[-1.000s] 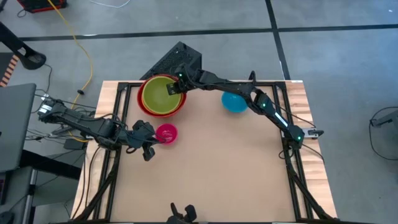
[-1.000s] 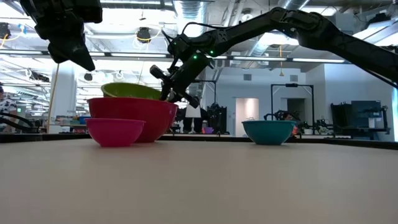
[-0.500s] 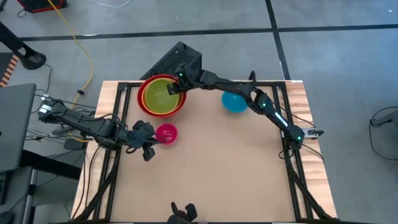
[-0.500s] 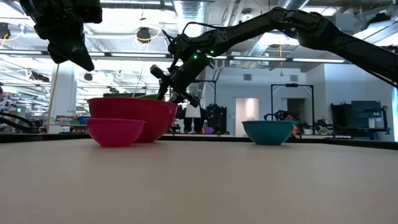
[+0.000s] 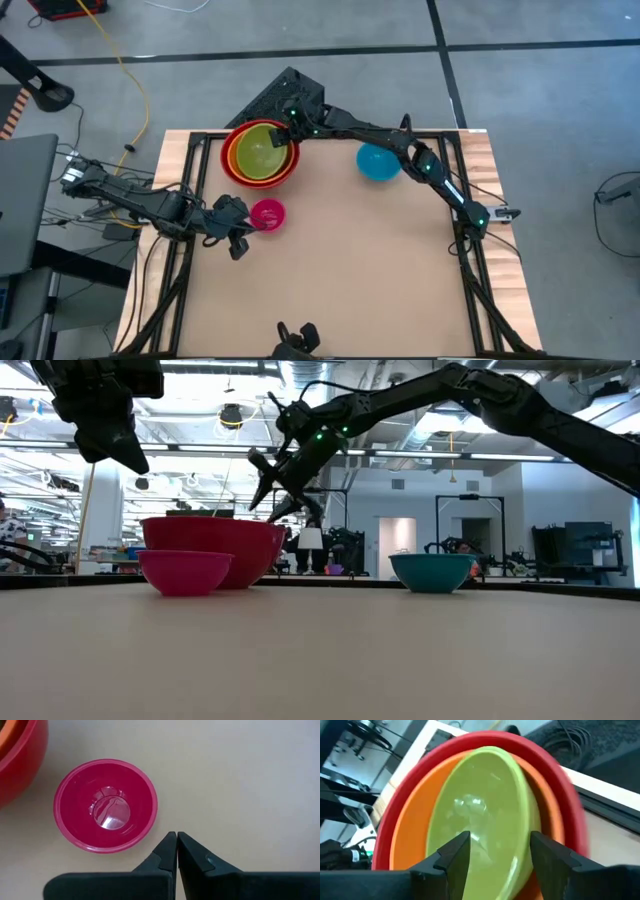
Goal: Nest bowls inside each other
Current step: Stack the green bowl on top of the orange bowl, then stack the blue bowl on top of the green bowl
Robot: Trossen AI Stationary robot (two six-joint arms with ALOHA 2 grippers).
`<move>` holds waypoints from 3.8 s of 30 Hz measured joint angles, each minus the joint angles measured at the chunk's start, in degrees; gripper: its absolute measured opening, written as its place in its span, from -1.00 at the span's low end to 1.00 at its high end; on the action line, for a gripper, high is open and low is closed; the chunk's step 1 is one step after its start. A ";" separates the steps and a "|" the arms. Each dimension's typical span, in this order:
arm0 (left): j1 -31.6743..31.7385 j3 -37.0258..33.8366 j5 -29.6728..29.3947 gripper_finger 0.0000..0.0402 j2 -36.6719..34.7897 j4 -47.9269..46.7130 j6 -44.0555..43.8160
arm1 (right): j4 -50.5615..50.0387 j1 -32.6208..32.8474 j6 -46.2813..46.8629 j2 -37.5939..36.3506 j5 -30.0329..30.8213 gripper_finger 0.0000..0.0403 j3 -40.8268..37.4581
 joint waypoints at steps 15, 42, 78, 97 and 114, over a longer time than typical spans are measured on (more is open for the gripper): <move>0.00 0.00 0.19 -1.00 0.02 0.02 -0.35 | -8.83 0.69 -3.65 -4.81 -6.42 -0.04 -0.18; 24.86 2.40 20.66 -1.00 -9.00 6.65 33.57 | -46.33 -3.30 -6.70 -42.03 11.11 -0.20 -35.80; 40.19 -5.00 -8.41 -1.00 -31.06 -10.03 14.07 | -7.39 -22.97 -15.04 -44.56 1.28 -0.52 -74.36; 40.17 -6.47 -10.08 -1.00 -31.06 -9.83 11.71 | -5.45 -13.63 -12.16 -44.70 -2.96 -0.97 -62.78; 40.17 -6.45 -7.96 -1.00 -31.06 -9.86 12.46 | 8.52 -6.15 -5.77 -35.13 -4.93 -0.98 -39.76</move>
